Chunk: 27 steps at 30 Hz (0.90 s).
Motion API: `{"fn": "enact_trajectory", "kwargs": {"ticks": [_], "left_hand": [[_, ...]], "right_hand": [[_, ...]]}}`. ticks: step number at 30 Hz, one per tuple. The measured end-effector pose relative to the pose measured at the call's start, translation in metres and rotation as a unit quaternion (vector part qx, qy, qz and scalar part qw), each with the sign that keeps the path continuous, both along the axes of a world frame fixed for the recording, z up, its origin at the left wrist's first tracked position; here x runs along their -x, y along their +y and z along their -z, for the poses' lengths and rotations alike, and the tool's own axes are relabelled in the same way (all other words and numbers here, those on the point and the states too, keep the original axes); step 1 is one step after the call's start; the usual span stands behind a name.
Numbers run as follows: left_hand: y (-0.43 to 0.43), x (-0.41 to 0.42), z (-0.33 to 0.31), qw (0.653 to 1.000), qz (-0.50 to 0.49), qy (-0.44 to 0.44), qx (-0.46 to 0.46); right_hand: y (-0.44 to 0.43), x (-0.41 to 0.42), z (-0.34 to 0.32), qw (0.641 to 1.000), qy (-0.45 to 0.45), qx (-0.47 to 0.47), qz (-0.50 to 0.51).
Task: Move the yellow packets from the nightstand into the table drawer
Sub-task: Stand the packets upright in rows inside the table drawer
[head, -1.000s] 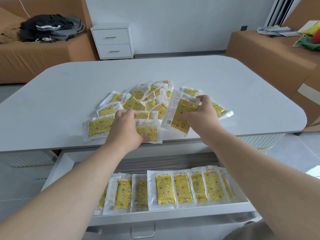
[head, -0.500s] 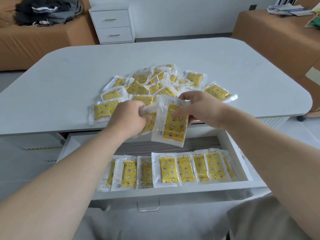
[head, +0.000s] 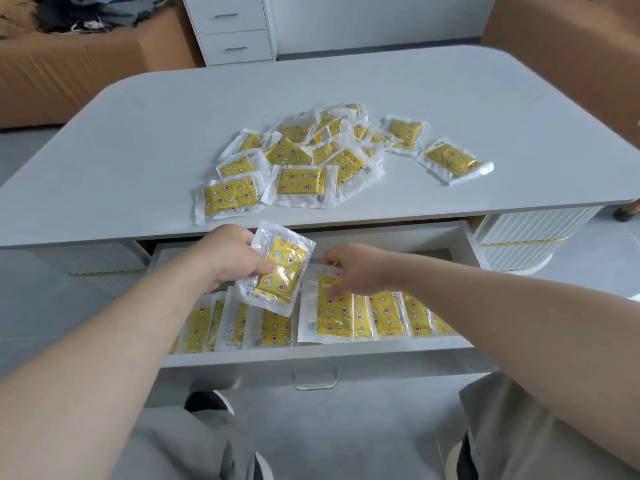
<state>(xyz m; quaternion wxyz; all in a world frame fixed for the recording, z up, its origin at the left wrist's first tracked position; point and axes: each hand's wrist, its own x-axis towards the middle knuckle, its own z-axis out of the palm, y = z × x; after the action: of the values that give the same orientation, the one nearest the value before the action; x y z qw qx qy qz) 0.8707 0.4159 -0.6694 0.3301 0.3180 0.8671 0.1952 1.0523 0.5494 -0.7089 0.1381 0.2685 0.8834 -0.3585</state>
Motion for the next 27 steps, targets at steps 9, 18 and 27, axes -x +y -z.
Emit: {"fn": "enact_trajectory", "kwargs": {"ticks": [9,18,27], "left_hand": [[-0.015,0.005,0.042,0.990,-0.051,-0.121,0.058],[-0.013,0.005,0.070,0.970,-0.095,-0.206,0.089],[-0.007,-0.005,0.086,0.955,-0.101,-0.239,0.142]], "right_hand": [[-0.020,0.021,0.038,0.981,-0.060,-0.161,-0.089],[-0.023,0.021,0.038,0.969,-0.072,-0.222,-0.083],[-0.004,0.007,0.010,0.965,-0.070,-0.238,-0.084]]}}
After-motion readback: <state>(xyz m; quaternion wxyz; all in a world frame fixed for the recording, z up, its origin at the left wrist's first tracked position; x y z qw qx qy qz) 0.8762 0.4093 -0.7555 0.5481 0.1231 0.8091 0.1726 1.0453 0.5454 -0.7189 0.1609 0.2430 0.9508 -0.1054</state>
